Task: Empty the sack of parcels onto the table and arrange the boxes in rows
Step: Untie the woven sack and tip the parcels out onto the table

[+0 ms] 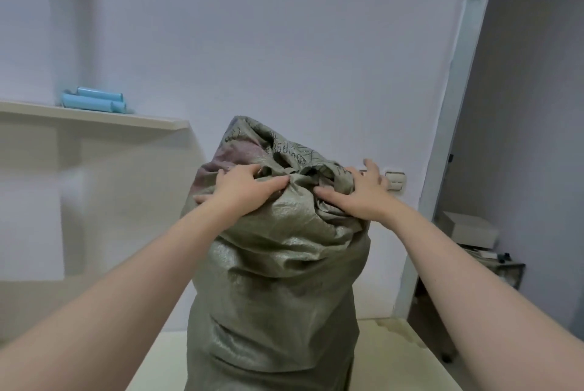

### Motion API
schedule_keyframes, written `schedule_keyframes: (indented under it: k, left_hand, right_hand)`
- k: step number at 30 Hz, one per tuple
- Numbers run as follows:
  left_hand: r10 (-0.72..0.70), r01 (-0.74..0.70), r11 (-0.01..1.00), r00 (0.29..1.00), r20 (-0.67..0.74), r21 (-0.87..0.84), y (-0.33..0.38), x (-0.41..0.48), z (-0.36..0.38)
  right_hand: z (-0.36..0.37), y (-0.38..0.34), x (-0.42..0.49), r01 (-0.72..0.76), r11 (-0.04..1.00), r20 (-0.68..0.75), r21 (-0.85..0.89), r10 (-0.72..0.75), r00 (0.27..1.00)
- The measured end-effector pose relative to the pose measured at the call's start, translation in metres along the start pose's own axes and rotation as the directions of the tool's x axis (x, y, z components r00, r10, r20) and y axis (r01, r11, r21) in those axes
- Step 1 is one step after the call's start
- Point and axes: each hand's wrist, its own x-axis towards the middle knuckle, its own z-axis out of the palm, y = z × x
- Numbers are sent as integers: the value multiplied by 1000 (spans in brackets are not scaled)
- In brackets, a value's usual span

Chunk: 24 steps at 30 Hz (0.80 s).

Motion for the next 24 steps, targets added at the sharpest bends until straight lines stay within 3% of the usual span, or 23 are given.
schedule_keyframes:
  k: [1, 3, 5, 8, 10, 14, 17, 18, 19, 21, 24]
  left_hand:
    - [-47, 46, 999, 998, -52, -19, 2, -2, 4]
    - [-96, 83, 988, 990, -99, -131, 7, -8, 13]
    - [-82, 29, 962, 979, -187, -272, 12, -17, 20]
    - [-11, -151, 902, 928, -373, -404, 17, -30, 20]
    - [85, -310, 836, 888, -452, -452, 28, -37, 9]
    - [297, -552, 751, 772, -562, -362, 60, -34, -27]
    - [466, -722, 635, 642, -609, -275, 66, -32, -36]
    - [484, -716, 665, 630, -607, -213, 63, -31, -33]
    - [471, -656, 740, 664, -581, -150, 57, -29, -28]
    - [347, -436, 898, 786, -512, -59, 39, -25, -16]
    - [192, -202, 979, 860, -472, 31, 20, -22, -9]
  right_hand:
    - [-2, 2, -4, -27, 989, 71, 143, 17, 997]
    - [6, 0, -12, -47, 851, 180, 523, -57, 982]
    - [24, -2, -7, 18, 777, 26, 629, -44, 999]
    - [36, -23, -7, 166, 771, -277, 615, 14, 961]
    - [31, -37, -9, 272, 758, -399, 593, -17, 917]
    - [8, -63, -13, 499, 640, -611, 584, -59, 790]
    - [1, -66, -11, 623, 557, -733, 550, -35, 679]
    - [3, -63, -9, 607, 577, -714, 546, -58, 697]
    - [7, -58, -5, 536, 654, -644, 534, -97, 759]
    - [13, -46, 3, 357, 815, -448, 456, -136, 884]
    - [21, -37, 8, 285, 826, -323, 487, -132, 937]
